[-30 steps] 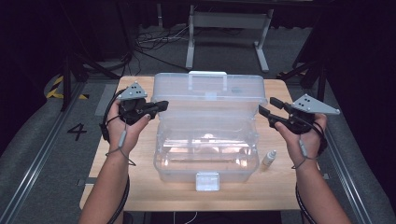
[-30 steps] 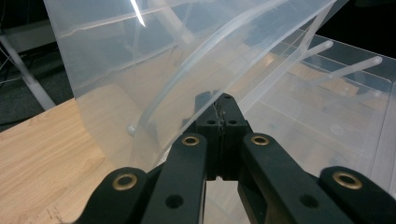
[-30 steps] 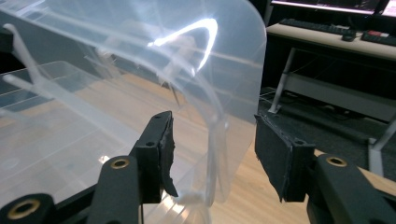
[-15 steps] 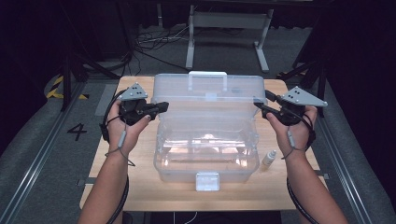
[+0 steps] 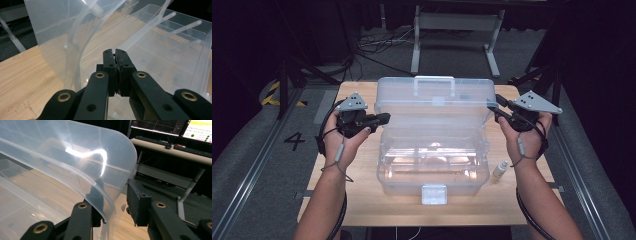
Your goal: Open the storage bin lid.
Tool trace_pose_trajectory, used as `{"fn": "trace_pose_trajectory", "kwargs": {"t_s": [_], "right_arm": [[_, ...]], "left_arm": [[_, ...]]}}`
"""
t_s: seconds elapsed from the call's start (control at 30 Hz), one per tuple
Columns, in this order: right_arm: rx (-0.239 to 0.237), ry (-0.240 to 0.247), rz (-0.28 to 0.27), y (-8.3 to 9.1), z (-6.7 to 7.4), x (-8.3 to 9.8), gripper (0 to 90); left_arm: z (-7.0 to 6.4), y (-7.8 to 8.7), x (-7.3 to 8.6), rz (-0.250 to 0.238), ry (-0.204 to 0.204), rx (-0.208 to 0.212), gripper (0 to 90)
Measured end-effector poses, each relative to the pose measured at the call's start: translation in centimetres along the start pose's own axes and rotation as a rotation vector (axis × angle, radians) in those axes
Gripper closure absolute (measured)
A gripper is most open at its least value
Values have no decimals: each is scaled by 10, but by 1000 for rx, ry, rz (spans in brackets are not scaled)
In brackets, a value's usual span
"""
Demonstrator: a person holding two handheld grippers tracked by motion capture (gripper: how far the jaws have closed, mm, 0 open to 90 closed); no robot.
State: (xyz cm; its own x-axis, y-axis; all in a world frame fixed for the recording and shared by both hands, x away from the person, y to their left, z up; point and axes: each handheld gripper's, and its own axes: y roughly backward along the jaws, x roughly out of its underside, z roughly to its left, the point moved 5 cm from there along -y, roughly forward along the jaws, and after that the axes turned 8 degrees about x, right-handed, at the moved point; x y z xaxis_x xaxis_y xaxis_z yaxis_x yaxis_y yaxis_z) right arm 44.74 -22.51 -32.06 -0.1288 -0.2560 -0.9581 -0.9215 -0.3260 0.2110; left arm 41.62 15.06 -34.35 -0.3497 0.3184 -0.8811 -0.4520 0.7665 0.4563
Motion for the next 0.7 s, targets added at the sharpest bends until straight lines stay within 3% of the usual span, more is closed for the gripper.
{"fn": "trace_pose_trajectory", "kwargs": {"t_s": [0.17,0.4,0.5,0.7], "right_arm": [[7,-1,21,-3,-1,-2,700],[-16,-48,40,-9,-6,-3,706],[-19,-53,46,-11,-7,-4,710],[-22,-53,66,-15,-9,-5,718]], "left_arm": [[-2,6,4,3,2,1,871],[-8,12,11,11,-7,9,861],[-13,18,12,5,0,22,857],[-26,26,15,20,-29,65,828]]}}
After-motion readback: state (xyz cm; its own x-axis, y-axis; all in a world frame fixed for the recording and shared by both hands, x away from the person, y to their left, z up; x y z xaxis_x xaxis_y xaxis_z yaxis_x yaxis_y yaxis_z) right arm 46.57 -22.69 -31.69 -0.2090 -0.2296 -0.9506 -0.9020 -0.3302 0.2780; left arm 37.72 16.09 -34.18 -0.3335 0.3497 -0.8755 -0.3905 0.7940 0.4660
